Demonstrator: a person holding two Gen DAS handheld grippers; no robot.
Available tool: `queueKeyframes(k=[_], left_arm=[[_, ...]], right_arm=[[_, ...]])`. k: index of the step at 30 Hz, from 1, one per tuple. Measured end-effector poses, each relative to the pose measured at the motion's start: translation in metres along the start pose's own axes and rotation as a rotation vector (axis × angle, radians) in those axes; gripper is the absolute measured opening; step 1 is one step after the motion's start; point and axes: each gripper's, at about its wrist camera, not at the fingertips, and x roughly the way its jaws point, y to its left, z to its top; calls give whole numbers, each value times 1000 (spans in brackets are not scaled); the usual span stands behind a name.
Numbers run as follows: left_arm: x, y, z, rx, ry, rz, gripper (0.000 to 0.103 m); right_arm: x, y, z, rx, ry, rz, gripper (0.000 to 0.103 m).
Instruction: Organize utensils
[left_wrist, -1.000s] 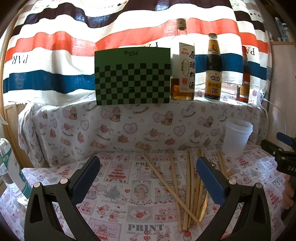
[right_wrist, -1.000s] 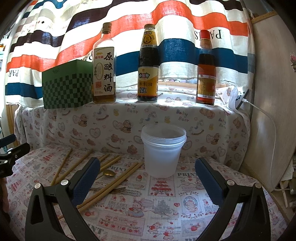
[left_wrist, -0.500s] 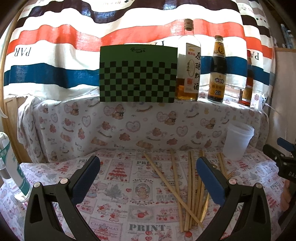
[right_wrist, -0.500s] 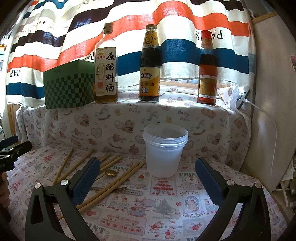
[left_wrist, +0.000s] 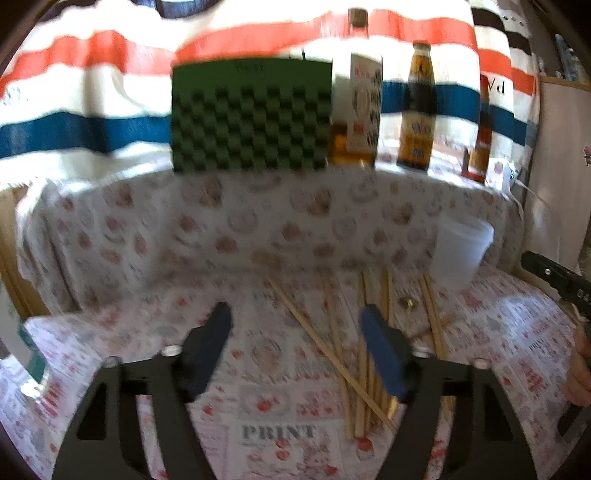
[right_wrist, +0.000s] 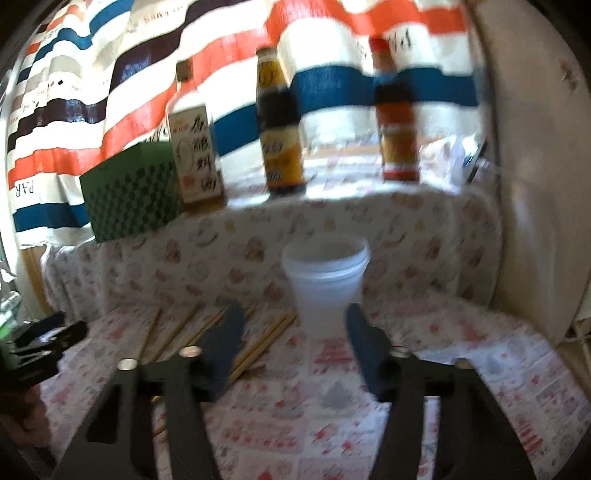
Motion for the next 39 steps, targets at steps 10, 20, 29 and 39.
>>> queueKeyframes(k=[10,20,29,39], left_arm=[[25,-26,-13,-27,288,-225,41],[45,-29,-26,-35,438,-188,25],[31,-7,-16,-139,341,-208,4],[-12,-1,8,-115,73,-199,4]], right_arm=[[10,11,-4,-63,88,1,34],[12,11,-5,-41,120,20,34],[13,16,-9,-56,127,30,34],[7,27,-13,-84,130,73,34]])
